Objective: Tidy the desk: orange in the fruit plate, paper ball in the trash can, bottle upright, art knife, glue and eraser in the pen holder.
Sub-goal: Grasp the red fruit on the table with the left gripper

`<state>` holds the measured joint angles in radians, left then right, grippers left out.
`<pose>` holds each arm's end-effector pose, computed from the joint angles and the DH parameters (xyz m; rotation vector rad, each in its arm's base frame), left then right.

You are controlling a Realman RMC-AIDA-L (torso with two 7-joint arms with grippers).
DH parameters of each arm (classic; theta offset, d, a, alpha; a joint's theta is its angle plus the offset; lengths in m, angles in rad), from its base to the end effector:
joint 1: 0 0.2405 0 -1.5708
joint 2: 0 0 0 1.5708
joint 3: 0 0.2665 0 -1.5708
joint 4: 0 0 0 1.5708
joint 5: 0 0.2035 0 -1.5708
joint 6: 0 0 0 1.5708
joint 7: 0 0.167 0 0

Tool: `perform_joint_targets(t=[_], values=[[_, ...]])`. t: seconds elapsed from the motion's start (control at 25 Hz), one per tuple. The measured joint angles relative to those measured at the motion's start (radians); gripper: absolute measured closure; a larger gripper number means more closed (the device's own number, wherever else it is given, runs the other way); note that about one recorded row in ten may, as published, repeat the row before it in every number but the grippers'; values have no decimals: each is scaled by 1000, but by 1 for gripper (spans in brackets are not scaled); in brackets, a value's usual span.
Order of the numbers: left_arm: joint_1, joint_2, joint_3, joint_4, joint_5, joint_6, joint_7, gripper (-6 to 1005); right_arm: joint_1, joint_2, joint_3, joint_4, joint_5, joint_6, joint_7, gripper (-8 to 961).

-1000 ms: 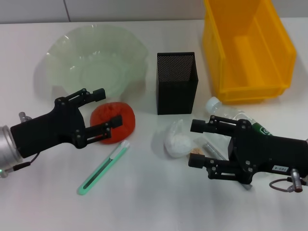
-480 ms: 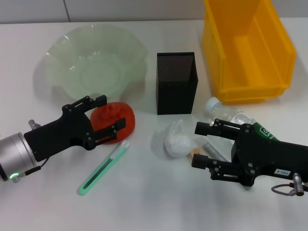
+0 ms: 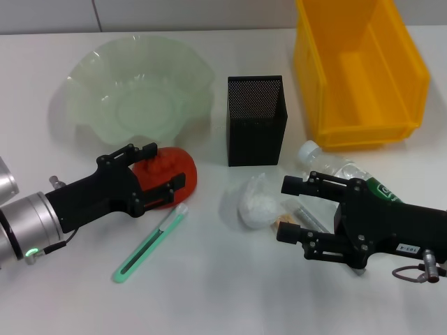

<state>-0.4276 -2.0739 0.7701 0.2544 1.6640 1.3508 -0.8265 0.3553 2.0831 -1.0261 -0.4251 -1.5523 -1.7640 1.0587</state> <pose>-0.3040 0.3015 -0.0720 -2.4740 -0.5405 -0.7487 0.2461 0.2489 -0.0551 -2.7371 0.4924 1.2255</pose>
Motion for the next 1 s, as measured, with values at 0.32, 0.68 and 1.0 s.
perform_joint_targets(t=[0.32, 0.68, 1.0], values=[[-6, -3, 0, -7, 0, -23, 18, 226, 1, 1, 0, 12, 0, 9, 0, 212], [-2, -3, -8, -7, 0, -33, 26, 307, 4, 1, 0, 12, 0, 10, 0, 212], [-3, -3, -9, -8, -1, -50, 20, 657, 6, 2, 0, 12, 0, 10, 0, 211]])
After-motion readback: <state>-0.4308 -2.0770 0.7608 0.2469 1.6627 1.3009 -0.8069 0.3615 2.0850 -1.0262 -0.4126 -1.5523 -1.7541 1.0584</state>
